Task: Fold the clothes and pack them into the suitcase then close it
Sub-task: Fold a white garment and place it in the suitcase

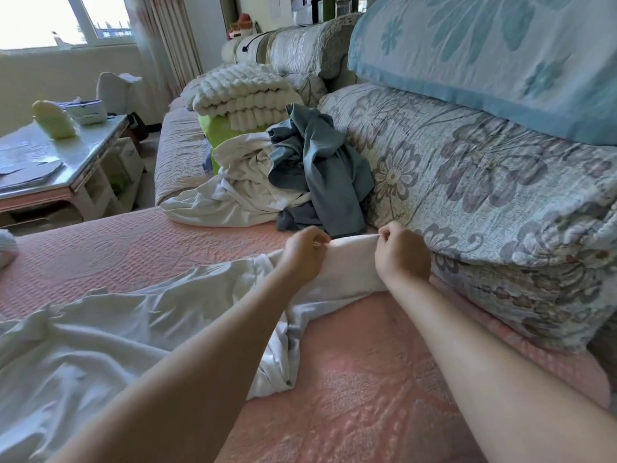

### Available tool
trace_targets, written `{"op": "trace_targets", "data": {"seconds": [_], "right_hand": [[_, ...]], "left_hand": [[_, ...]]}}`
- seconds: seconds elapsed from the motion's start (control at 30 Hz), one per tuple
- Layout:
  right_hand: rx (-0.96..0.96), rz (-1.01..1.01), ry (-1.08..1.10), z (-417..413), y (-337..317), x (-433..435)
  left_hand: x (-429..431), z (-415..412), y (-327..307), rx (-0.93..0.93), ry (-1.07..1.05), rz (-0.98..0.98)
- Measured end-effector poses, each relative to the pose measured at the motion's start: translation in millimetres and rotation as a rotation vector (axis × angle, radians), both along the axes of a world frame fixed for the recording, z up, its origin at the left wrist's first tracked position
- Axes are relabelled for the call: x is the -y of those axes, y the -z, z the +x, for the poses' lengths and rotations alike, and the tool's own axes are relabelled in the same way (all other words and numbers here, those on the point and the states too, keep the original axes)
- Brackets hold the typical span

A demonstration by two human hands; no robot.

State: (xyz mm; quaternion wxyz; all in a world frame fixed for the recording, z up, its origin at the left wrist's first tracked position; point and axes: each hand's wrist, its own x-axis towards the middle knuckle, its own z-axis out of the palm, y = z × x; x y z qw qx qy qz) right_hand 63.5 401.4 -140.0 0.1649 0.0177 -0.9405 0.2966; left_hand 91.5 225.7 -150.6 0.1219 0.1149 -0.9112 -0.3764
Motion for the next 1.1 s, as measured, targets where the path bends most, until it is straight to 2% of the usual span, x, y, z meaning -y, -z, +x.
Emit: {"op": "trace_targets", "data": {"seconds": [0.07, 0.1, 0.13, 0.23, 0.3, 0.37, 0.4, 0.5, 0.57, 0.67, 0.7, 0.77, 0.83, 0.9, 1.0, 1.1], "right_hand": [[0.084, 0.055, -0.115, 4, 4, 6], [0.117, 0.086, -0.185, 9, 7, 10], [0.134, 0.107, -0.257, 15, 8, 14], [0.127, 0.227, -0.553, 33, 9, 29], [0.226, 0.391, -0.711, 40, 12, 38], [0.351, 0.526, -0.744, 45, 11, 47], [0.352, 0.599, -0.721, 47, 11, 50], [0.148, 0.778, -0.632, 57, 5, 57], [0.072, 0.682, -0.656, 69, 2, 62], [0.211, 0.464, -0.772, 93, -3, 71], [0.250, 0.435, -0.810, 100, -3, 72], [0.254, 0.468, -0.864, 108, 0, 72], [0.256, 0.536, -0.868, 108, 2, 68], [0.292, 0.556, -0.817, 104, -2, 65], [0.366, 0.444, -0.705, 96, -10, 67], [0.326, 0.338, -0.570, 90, -14, 81]], "left_hand": [[-6, 2, 13, 0.209, 0.183, 0.097], [-7, 4, 19, 0.215, 0.213, 0.130], [-6, 10, 20, 0.138, 0.194, 0.156], [5, 30, 15, -0.227, -0.033, 0.156], [14, 53, 12, -0.325, -0.121, 0.009], [18, 83, 8, -0.170, -0.145, -0.232], [20, 98, 5, -0.052, -0.131, -0.347], [14, 136, 2, 0.205, -0.100, -0.648], [5, 154, -1, 0.305, -0.155, -0.681], [0, 172, -2, 0.478, -0.156, -0.792], [0, 175, -4, 0.482, -0.143, -0.804], [1, 177, -11, 0.421, -0.146, -0.732], [4, 178, -15, 0.280, -0.153, -0.628], [3, 182, -16, 0.231, -0.061, -0.532], [0, 195, -12, 0.320, 0.232, -0.420], [26, 185, -13, 0.211, 0.195, -0.172]]}}
